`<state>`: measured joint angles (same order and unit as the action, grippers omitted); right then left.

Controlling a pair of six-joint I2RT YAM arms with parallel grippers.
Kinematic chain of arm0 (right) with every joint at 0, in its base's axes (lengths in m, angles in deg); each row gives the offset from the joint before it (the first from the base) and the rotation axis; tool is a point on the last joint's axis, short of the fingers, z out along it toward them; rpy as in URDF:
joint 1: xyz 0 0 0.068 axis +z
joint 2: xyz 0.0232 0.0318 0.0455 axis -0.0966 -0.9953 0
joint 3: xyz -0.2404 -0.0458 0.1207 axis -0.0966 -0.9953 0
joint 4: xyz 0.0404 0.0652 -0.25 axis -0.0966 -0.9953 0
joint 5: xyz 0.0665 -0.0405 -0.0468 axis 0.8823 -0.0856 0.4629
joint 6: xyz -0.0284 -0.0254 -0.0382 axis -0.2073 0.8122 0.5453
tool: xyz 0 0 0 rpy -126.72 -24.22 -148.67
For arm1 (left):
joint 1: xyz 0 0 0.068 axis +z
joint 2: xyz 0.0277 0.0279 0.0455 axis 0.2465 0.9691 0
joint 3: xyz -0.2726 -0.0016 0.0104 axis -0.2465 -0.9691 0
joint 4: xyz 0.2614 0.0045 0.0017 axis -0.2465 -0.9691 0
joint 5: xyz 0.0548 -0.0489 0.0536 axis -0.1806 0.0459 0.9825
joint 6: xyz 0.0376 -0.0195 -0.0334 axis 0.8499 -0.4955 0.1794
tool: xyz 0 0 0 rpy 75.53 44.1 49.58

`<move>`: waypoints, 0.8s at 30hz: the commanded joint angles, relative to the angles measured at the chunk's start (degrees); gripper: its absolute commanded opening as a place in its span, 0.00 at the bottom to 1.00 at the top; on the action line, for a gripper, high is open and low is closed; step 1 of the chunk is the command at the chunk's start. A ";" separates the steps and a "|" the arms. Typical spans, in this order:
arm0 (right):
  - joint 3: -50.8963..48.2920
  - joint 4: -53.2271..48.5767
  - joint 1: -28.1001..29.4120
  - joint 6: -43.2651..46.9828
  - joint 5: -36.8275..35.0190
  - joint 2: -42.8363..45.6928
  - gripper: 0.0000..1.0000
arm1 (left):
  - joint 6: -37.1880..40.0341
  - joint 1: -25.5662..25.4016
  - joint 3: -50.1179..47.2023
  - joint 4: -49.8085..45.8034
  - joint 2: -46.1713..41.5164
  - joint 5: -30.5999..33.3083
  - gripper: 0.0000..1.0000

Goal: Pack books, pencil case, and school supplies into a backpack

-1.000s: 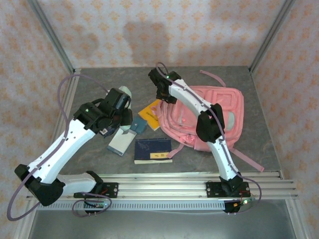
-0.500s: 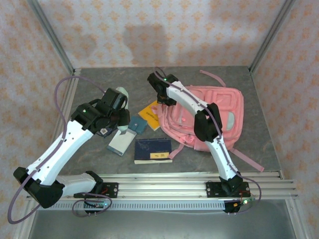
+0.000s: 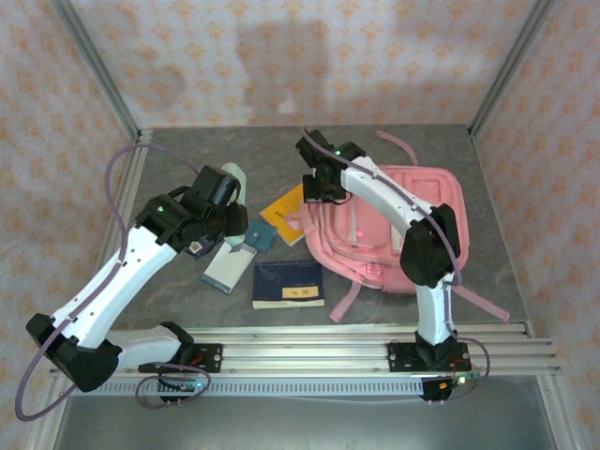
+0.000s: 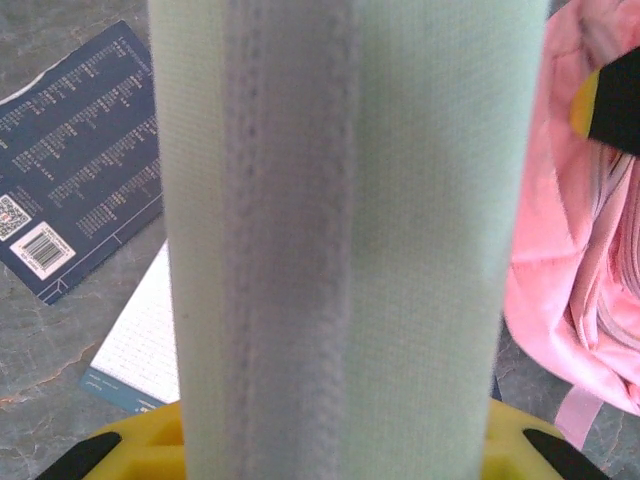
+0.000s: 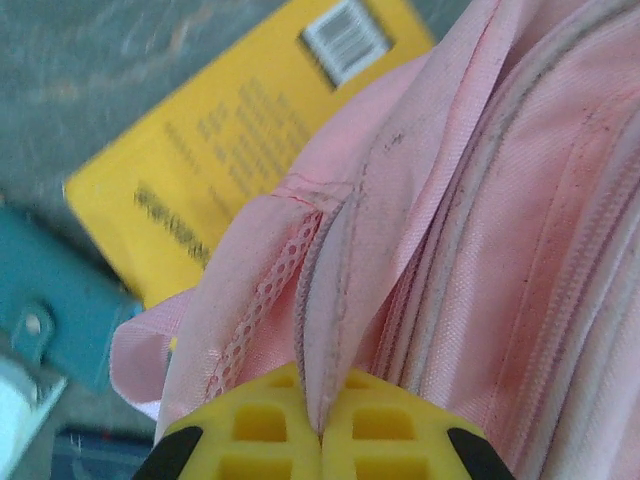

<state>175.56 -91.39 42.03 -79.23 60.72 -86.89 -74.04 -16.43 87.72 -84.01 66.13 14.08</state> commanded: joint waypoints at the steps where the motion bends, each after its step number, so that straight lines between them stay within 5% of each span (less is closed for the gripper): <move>1: -4.73 3.07 0.25 5.55 9.76 5.15 0.00 | 0.63 0.46 -0.48 1.62 0.25 -0.96 0.29; 10: -19.85 6.46 0.25 1.76 16.86 11.69 0.01 | 0.63 0.44 -1.95 2.16 -0.25 -1.87 0.29; 19: -25.01 11.21 0.23 -2.06 12.37 13.84 0.24 | 0.73 0.46 -2.07 2.26 0.35 -2.33 0.29; 24: -27.37 12.33 0.16 -2.33 11.70 15.30 0.11 | 0.81 0.46 -2.07 2.20 0.39 -2.15 0.29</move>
<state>149.59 -80.46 42.14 -81.02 74.32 -74.10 -73.87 -16.43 85.82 -82.83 66.32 11.63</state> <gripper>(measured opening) 0.129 0.301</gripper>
